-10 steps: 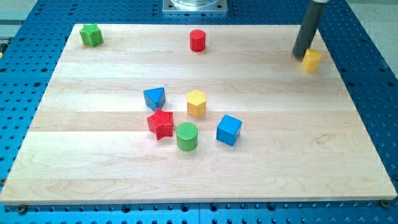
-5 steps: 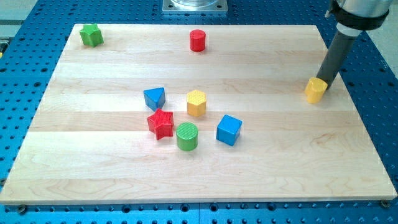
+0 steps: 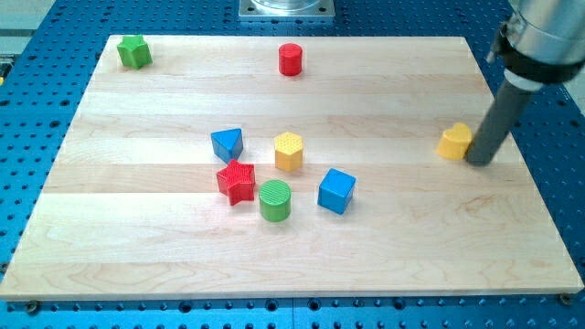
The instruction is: Place the heart parallel to hexagon
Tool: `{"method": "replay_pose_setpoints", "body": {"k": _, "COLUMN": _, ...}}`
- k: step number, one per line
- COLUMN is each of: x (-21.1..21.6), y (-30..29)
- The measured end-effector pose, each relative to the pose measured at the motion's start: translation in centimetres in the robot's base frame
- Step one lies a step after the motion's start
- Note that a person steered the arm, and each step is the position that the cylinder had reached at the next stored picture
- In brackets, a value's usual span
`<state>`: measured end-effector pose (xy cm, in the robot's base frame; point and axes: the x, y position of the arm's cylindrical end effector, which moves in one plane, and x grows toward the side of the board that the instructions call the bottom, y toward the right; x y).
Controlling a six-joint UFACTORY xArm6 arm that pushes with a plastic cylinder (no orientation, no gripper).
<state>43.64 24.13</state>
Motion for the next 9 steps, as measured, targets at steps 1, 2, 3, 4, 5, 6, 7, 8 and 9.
{"method": "replay_pose_setpoints", "body": {"k": 1, "x": -0.7, "y": -1.8}}
{"method": "replay_pose_setpoints", "body": {"k": 2, "x": -0.8, "y": -3.0}}
{"method": "replay_pose_setpoints", "body": {"k": 3, "x": -5.4, "y": -3.0}}
{"method": "replay_pose_setpoints", "body": {"k": 4, "x": -7.4, "y": -3.0}}
{"method": "replay_pose_setpoints", "body": {"k": 5, "x": -7.1, "y": -3.4}}
{"method": "replay_pose_setpoints", "body": {"k": 6, "x": -1.8, "y": -3.4}}
{"method": "replay_pose_setpoints", "body": {"k": 7, "x": 0.5, "y": -4.7}}
{"method": "replay_pose_setpoints", "body": {"k": 8, "x": -2.2, "y": -5.1}}
{"method": "replay_pose_setpoints", "body": {"k": 9, "x": -6.5, "y": -5.0}}
